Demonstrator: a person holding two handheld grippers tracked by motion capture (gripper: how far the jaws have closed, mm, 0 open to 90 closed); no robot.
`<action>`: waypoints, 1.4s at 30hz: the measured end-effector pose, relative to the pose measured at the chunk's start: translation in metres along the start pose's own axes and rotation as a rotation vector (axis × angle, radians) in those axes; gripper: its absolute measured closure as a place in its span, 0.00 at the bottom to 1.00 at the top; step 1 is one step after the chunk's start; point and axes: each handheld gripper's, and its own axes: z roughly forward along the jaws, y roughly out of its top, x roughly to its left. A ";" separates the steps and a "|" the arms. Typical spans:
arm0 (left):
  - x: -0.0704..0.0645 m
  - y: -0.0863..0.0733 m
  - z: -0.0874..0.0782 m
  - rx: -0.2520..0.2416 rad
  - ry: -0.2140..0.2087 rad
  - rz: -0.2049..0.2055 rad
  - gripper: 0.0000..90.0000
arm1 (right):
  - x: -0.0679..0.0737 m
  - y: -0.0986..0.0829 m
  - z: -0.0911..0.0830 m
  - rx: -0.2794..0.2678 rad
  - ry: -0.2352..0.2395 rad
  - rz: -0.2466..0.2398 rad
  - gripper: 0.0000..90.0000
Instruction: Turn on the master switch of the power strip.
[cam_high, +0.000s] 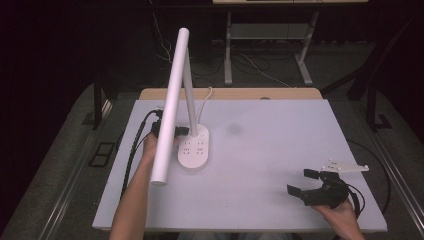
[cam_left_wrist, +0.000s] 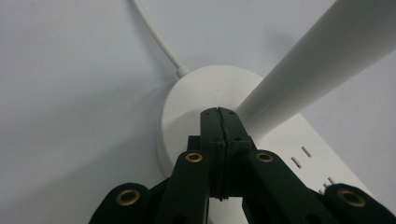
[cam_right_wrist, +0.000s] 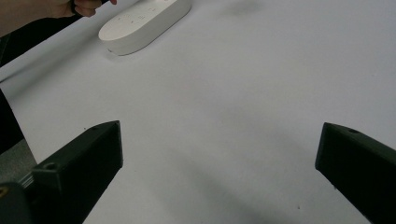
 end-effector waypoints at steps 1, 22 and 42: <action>-0.001 -0.001 0.000 -0.008 0.011 -0.005 1.00 | 0.000 0.000 0.000 0.001 0.000 0.002 0.00; -0.004 -0.001 0.001 0.022 0.013 -0.068 1.00 | 0.002 0.000 0.001 0.007 0.002 -0.009 0.00; -0.007 -0.006 0.001 0.004 0.033 -0.095 1.00 | 0.004 0.000 0.000 0.006 -0.001 -0.009 0.00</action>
